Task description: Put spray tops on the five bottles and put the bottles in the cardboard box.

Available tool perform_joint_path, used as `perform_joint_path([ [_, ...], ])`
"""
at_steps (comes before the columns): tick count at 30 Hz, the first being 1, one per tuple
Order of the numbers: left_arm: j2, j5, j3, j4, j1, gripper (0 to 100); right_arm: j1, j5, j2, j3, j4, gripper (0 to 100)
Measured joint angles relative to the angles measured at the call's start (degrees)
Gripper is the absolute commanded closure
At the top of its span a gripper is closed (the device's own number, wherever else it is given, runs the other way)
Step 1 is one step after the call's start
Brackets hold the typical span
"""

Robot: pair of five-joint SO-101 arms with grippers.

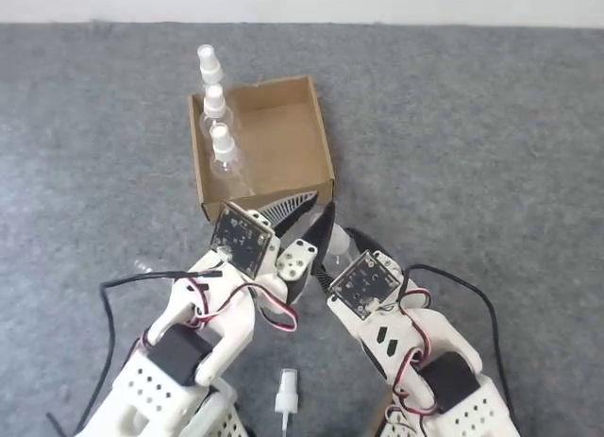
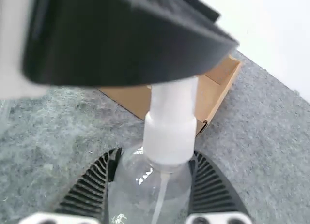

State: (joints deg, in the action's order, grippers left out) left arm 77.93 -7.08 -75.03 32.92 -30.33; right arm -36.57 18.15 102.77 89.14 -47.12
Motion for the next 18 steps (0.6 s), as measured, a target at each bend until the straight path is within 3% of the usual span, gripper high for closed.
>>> perform_joint_path([
  [14,0.0,0.3,0.0,0.0,2.0,93,0.1,0.0,0.0,-0.2,0.0,96.1],
  [18,0.4,0.1,0.1,0.0,-0.5,93,0.2,0.0,0.0,-1.0,0.0,96.1],
])
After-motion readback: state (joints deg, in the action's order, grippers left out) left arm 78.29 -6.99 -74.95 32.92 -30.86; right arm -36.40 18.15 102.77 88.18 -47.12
